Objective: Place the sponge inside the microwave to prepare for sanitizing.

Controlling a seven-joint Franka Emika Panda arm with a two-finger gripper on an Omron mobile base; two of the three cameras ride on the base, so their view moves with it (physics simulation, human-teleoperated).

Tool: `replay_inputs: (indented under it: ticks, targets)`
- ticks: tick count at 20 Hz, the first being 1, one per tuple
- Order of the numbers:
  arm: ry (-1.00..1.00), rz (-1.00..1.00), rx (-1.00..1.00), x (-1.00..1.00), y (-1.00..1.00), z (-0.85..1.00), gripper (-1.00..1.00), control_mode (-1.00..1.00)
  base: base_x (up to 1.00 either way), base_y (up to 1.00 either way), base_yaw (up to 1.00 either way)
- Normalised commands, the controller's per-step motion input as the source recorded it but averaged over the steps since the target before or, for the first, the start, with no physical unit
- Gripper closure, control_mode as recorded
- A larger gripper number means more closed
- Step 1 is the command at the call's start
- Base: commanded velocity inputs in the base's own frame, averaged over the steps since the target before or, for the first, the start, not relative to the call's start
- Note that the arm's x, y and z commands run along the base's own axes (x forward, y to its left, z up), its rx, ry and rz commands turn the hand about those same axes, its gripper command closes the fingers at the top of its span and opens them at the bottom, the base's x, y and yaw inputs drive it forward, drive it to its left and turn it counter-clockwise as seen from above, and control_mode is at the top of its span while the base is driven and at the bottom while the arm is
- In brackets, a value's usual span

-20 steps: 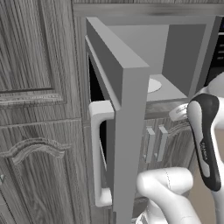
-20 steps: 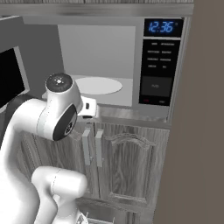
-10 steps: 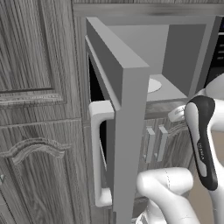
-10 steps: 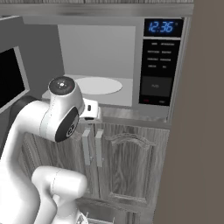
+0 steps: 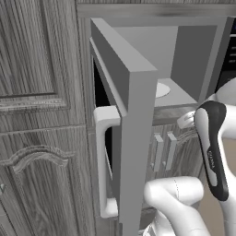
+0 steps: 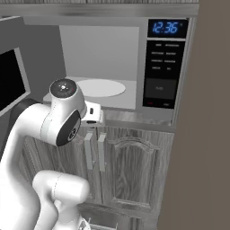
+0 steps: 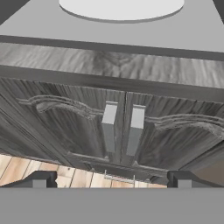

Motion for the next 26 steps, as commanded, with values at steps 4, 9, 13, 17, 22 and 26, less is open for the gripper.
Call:
replay_inputs:
  ticks: [4, 9, 13, 17, 22, 26]
  targets:
    - [0.00, 0.00, 0.00, 0.00, 0.00, 0.00, -1.00, -1.00, 0.00, 0.00, 0.00]
    - [0.00, 0.00, 0.00, 0.00, 0.00, 0.00, -1.00, -1.00, 0.00, 0.00, 0.00]
    - [0.00, 0.00, 0.00, 0.00, 0.00, 0.00, -1.00, -1.00, 0.00, 0.00, 0.00]
    - [0.00, 0.00, 0.00, 0.00, 0.00, 0.00, -1.00, -1.00, 0.00, 0.00, 0.00]
    - [0.00, 0.00, 0.00, 0.00, 0.00, 0.00, -1.00, -1.00, 0.00, 0.00, 0.00]
    - [0.00, 0.00, 0.00, 0.00, 0.00, 0.00, -1.00, -1.00, 0.00, 0.00, 0.00]
